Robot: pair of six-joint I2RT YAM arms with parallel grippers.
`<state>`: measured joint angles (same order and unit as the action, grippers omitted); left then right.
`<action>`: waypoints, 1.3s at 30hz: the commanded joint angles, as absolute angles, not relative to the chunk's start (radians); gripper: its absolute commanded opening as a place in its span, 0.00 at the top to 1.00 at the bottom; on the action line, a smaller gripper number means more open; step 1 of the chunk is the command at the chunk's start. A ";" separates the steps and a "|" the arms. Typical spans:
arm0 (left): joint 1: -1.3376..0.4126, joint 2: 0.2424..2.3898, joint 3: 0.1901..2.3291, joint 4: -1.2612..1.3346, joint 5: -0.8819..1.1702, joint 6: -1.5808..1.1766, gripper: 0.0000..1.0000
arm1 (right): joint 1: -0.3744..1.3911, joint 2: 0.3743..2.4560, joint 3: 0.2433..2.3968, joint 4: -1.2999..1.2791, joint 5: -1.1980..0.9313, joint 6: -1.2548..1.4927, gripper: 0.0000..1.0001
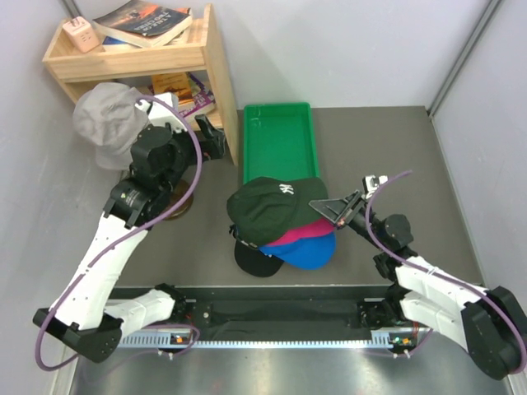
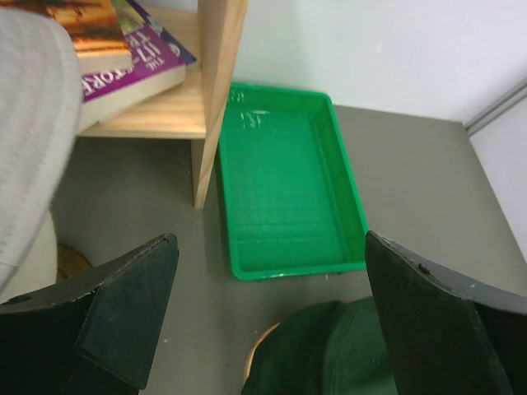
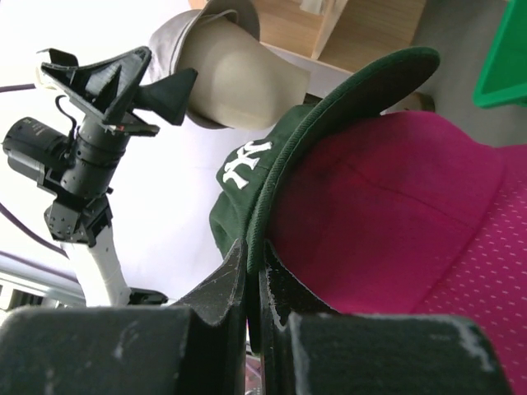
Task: Stack the hats
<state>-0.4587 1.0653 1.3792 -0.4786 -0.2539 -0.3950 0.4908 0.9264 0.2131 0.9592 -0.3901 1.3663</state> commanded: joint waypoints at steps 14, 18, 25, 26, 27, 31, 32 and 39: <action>-0.457 1.008 1.223 -0.512 -0.005 -0.387 0.05 | 0.420 0.963 0.178 0.949 -0.485 1.414 1.00; -0.466 0.988 1.167 -0.512 0.063 -0.393 0.06 | 0.416 0.902 0.232 0.748 -0.517 1.341 1.00; -0.498 0.950 1.045 -0.492 0.081 -0.406 0.06 | 0.413 0.805 0.256 0.491 -0.509 1.226 1.00; -0.500 0.950 1.025 -0.489 0.077 -0.411 0.06 | 0.413 0.795 0.255 0.470 -0.503 1.218 1.00; -0.505 0.946 1.013 -0.488 0.072 -0.414 0.06 | 0.414 0.773 0.253 0.442 -0.499 1.213 1.00; -0.509 0.917 0.968 -0.476 0.057 -0.426 0.06 | 0.413 0.750 0.253 0.315 -0.473 1.154 1.00; -0.509 0.913 0.959 -0.472 0.055 -0.429 0.06 | 0.413 0.749 0.249 0.287 -0.466 1.147 1.00; -0.514 0.907 0.937 -0.462 0.041 -0.420 0.06 | 0.413 0.739 0.189 0.281 -0.414 1.152 1.00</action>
